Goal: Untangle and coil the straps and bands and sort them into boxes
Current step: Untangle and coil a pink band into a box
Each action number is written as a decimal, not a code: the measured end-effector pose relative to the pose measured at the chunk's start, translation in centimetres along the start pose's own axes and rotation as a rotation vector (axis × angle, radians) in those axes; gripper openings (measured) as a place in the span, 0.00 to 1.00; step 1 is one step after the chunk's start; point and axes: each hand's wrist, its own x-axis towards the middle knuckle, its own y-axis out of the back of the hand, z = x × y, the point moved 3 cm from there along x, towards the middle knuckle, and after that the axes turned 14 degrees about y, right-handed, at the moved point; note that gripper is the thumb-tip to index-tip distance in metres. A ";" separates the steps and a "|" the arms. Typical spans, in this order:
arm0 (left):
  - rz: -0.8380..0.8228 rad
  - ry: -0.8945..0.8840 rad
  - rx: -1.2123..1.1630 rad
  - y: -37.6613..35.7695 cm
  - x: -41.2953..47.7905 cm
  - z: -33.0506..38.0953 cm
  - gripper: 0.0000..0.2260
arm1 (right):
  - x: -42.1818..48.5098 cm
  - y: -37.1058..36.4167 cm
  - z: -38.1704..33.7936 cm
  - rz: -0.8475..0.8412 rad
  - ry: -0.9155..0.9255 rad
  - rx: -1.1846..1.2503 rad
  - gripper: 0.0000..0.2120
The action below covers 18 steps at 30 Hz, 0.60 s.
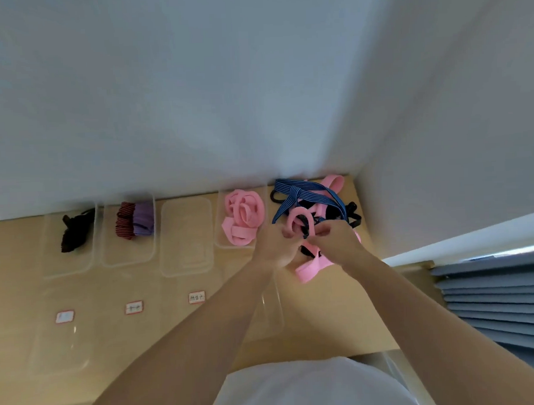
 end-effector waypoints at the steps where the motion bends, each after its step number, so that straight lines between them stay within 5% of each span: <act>1: -0.033 0.035 -0.057 -0.1 -0.2 -0.3 0.16 | -0.4 0.5 -0.2 0.002 0.001 0.054 0.03; 6: -0.273 0.118 -0.349 -0.8 -3.0 1.3 0.14 | -2.5 3.1 -1.6 0.040 0.050 0.238 0.04; 11: -0.355 -0.079 -0.582 -0.3 -6.3 4.5 0.09 | -4.6 6.3 -3.5 0.058 0.155 0.476 0.04; 18: -0.075 -0.343 -0.435 -0.1 -11.6 9.1 0.06 | -7.1 11.6 -5.4 0.034 0.318 0.622 0.09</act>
